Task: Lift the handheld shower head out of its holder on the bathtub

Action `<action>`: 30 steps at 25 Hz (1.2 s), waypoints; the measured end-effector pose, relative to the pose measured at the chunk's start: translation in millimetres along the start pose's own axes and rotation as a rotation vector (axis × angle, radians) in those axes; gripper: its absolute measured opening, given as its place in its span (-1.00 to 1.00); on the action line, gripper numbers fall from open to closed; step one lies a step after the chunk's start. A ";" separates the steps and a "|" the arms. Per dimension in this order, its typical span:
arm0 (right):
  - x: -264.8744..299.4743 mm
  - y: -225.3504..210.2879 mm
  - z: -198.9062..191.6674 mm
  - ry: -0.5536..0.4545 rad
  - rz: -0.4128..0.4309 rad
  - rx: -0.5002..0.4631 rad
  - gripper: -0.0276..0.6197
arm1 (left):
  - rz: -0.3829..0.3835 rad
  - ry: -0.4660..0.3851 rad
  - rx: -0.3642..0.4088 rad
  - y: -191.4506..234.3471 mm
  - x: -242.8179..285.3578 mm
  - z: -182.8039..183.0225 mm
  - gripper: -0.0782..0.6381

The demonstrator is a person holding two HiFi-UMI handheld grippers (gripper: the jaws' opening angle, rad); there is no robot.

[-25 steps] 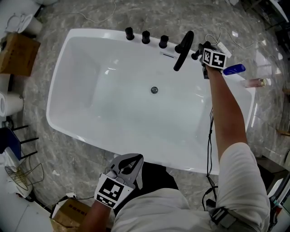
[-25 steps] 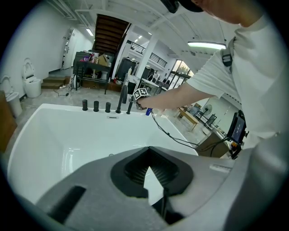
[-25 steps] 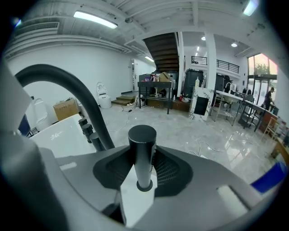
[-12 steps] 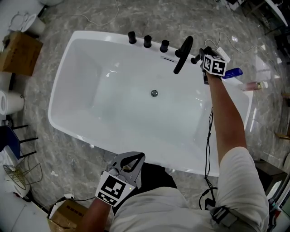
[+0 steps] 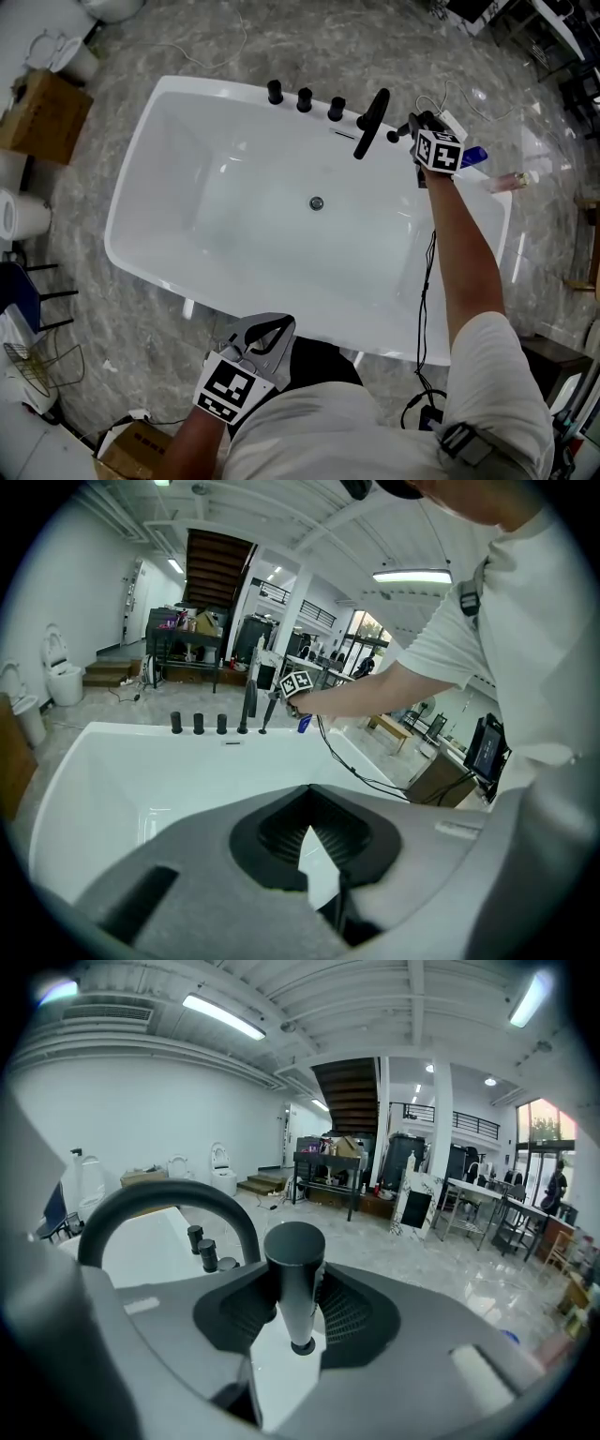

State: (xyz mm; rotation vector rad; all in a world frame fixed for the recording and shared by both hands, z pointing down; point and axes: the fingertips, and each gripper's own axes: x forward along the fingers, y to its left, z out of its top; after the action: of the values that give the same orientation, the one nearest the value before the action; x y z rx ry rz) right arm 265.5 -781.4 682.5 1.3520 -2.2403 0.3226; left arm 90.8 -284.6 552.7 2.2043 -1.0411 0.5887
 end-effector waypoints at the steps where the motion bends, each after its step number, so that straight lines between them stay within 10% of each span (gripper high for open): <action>1: -5.0 1.1 3.4 -0.005 0.000 -0.004 -0.46 | 0.001 -0.004 0.003 -1.4 -3.2 0.3 -0.76; 30: -186.7 53.4 100.8 -0.168 0.001 -0.045 -0.47 | -0.012 -0.106 0.098 -32.6 -108.3 5.8 -0.76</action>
State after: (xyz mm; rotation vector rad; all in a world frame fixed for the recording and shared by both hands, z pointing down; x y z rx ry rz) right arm 260.5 -659.0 501.2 1.4003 -2.3696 0.1629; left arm 53.7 -216.2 470.4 2.3480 -1.0724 0.5333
